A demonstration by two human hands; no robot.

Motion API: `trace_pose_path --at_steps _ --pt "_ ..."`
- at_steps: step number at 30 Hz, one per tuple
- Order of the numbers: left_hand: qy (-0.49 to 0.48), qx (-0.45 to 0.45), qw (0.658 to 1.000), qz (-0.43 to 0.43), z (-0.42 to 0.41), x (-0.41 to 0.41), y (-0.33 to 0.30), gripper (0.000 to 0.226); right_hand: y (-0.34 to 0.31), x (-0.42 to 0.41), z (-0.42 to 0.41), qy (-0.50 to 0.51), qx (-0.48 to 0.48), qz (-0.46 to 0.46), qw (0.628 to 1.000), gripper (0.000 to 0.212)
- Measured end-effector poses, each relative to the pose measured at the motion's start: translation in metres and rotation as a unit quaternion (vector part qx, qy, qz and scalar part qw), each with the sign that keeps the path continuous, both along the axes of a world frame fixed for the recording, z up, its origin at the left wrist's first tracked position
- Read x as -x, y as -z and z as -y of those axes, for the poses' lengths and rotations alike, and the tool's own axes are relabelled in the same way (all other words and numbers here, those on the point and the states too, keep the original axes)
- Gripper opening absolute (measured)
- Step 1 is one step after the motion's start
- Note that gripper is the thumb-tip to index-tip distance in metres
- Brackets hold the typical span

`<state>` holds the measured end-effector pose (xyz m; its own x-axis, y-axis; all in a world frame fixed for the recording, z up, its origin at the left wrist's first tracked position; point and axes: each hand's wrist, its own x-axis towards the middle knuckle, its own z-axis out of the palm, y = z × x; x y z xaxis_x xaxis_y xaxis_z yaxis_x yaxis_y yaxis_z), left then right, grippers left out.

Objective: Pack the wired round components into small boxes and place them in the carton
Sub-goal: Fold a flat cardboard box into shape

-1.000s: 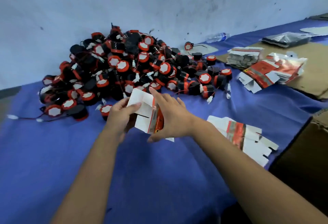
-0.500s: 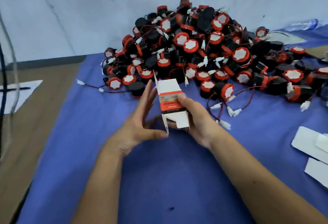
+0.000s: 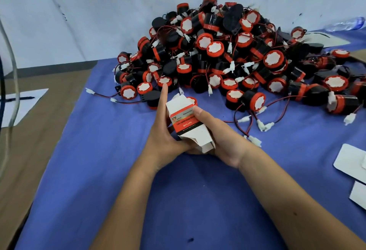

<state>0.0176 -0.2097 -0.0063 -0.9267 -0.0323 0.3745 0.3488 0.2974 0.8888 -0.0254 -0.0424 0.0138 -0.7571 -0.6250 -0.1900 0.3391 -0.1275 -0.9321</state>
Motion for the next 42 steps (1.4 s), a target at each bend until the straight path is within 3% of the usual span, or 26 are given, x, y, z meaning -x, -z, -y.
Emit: trace_pose_path --at_steps 9,12,16,20,23,27,30,33,35,37,40,42 --pt "0.022 0.002 0.999 0.046 0.005 0.001 0.002 0.127 0.003 -0.003 0.005 0.020 -0.012 -0.040 0.999 0.057" --pt "0.004 0.002 0.998 0.061 0.005 0.001 0.001 0.116 0.007 -0.008 0.005 0.018 -0.003 -0.154 0.988 0.062" --pt "-0.009 0.013 0.999 0.032 0.007 0.002 0.000 0.106 0.010 -0.008 -0.001 -0.011 -0.056 -0.380 0.923 0.100" --pt "-0.016 0.018 0.999 0.026 0.010 0.003 0.000 0.110 0.010 -0.005 -0.004 0.044 -0.062 -0.420 0.904 0.081" --pt "-0.016 -0.019 0.999 0.044 0.007 0.001 -0.003 0.105 0.011 -0.006 -0.004 0.088 -0.058 -0.405 0.908 0.063" --pt "-0.054 -0.159 0.985 0.050 0.002 0.003 -0.008 0.070 0.013 -0.005 -0.004 0.037 -0.058 -0.341 0.937 0.091" --pt "-0.053 -0.306 0.946 0.098 -0.004 0.004 -0.011 0.062 0.016 -0.005 0.001 0.011 -0.053 -0.295 0.954 0.087" --pt "-0.027 -0.391 0.908 0.146 -0.015 0.006 -0.012 0.064 0.018 -0.005 0.006 0.071 -0.045 -0.268 0.960 0.069" --pt "-0.010 -0.405 0.900 0.160 -0.020 0.006 -0.012 0.065 0.018 -0.003 0.007 0.104 -0.039 -0.254 0.961 0.062" --pt "0.014 -0.401 0.901 0.163 -0.021 0.006 -0.011 0.057 0.017 -0.003 0.004 0.106 -0.032 -0.249 0.962 0.071" --pt "0.070 -0.381 0.905 0.175 -0.020 0.005 -0.008 0.040 0.015 -0.002 0.000 0.065 -0.020 -0.265 0.962 0.085" --pt "0.062 -0.344 0.921 0.170 -0.019 0.004 -0.010 0.036 0.014 -0.001 -0.002 0.027 0.008 -0.255 0.967 0.079"
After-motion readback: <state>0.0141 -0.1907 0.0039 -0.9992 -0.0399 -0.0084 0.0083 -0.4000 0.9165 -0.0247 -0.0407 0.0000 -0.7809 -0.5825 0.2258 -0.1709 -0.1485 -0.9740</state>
